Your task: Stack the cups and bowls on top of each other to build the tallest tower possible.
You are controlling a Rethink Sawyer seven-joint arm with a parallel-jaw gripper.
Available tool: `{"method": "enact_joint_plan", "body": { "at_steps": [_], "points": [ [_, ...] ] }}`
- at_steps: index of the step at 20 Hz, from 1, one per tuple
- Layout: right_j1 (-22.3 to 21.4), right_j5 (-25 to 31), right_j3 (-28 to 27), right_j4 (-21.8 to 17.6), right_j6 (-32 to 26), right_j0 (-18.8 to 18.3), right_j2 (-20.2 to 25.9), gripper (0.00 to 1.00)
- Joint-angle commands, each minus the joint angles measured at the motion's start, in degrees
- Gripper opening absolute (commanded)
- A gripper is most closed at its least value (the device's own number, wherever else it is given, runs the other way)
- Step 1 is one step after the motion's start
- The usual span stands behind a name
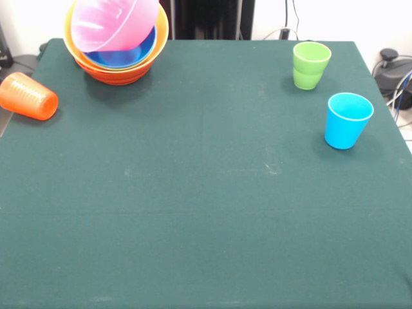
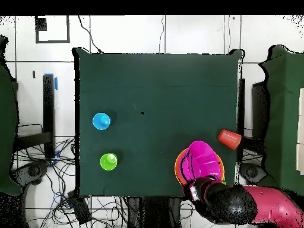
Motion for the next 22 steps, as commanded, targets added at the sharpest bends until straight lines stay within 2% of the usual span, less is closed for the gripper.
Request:
{"method": "enact_joint_plan", "body": {
  "at_steps": [1, 7, 15, 22],
  "points": [
    [1.1, -4.1, 3.6, -1.9, -1.1, 1.3, 1.2, 0.00],
    [1.6, -4.9, 4.6, -3.2, -0.9, 0.9, 0.0, 0.00],
    [2.4, -10.6, 7.0, -7.2, 0.2, 0.0, -1.0, 0.00],
    [3.3, -13.8, 8.0, -8.9, 2.6, 0.1, -3.2, 0.00]
  ]
}}
